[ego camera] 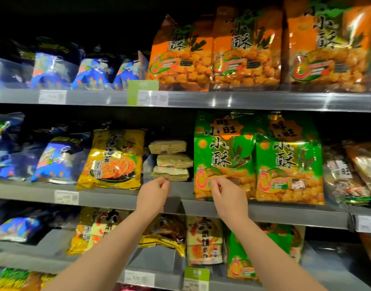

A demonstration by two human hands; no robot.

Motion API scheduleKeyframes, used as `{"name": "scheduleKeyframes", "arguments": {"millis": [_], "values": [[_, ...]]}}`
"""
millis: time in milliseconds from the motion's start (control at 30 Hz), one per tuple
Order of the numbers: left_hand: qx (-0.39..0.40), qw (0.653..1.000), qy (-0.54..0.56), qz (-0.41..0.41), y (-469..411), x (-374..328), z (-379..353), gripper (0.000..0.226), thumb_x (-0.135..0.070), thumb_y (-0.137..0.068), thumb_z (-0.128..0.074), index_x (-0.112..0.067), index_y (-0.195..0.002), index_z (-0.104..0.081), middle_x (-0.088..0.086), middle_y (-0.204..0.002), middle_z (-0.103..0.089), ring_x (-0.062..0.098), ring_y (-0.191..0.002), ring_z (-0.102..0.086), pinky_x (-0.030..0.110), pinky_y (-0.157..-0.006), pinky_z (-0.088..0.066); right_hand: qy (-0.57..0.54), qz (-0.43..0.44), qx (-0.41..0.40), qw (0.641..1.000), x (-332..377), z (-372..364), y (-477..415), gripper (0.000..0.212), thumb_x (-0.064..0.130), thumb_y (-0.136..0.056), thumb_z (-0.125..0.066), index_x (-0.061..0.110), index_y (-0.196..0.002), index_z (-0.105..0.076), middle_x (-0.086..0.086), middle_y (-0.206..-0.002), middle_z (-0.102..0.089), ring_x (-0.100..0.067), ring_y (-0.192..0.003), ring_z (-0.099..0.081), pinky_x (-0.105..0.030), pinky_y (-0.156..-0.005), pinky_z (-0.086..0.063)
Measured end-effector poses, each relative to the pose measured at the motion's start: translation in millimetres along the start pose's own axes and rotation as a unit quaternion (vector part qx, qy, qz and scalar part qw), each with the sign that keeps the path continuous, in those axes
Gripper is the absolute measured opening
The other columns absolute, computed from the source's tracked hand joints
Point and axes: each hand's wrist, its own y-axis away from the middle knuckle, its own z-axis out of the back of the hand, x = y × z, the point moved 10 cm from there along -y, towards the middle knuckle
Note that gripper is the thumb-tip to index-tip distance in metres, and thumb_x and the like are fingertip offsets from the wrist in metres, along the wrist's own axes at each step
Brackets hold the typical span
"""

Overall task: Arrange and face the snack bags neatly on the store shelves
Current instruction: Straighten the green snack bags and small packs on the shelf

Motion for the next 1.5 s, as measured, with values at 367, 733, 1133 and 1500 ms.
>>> {"name": "scheduleKeyframes", "arguments": {"millis": [367,733,1133,1500], "values": [[-0.035,0.998,0.002,-0.046,-47,37,50,0.035,-0.031,-0.094,-0.041,-0.015,-0.065,-0.052,0.003,-0.061,-0.059,0.022,-0.062,-0.055,0.031,-0.051,-0.031,-0.361,-0.267,0.159,0.879,73,-142,-26,0.019,0.013,-0.097,-0.042,0.008,-0.105,-0.058,-0.005,-0.066,-0.05,-0.01,-0.048,-0.049,-0.018,-0.042,-0.041],[-0.028,0.984,0.078,-0.156,-71,41,56,0.044,-0.032,-0.094,-0.045,-0.03,-0.052,-0.034,-0.006,-0.046,-0.037,0.009,-0.046,-0.037,0.032,-0.051,-0.028,-0.548,-0.496,0.084,0.668,49,-245,-51,0.029,0.005,-0.1,-0.031,0.002,-0.122,-0.05,-0.021,-0.124,-0.056,-0.036,-0.114,-0.056,-0.041,-0.091,-0.05],[-0.017,0.977,0.122,-0.174,-77,55,48,0.042,-0.029,-0.093,-0.048,-0.031,-0.053,-0.036,-0.007,-0.045,-0.039,0.009,-0.044,-0.037,0.029,-0.048,-0.027,-0.514,-0.523,0.065,0.677,40,-243,-50,0.037,-0.003,-0.099,-0.029,-0.006,-0.135,-0.038,-0.024,-0.109,-0.058,-0.008,-0.059,-0.068,-0.006,-0.061,-0.051],[-0.044,0.955,0.114,-0.272,-59,42,49,0.036,-0.049,-0.084,-0.03,-0.028,-0.058,-0.043,-0.007,-0.043,-0.041,0.007,-0.04,-0.036,0.028,-0.044,-0.03,-0.209,-0.486,0.223,0.819,51,-182,-35,0.03,0.009,-0.097,-0.037,0.001,-0.072,-0.052,-0.006,-0.059,-0.053,-0.003,-0.019,-0.034,-0.008,-0.028,-0.029]]}}
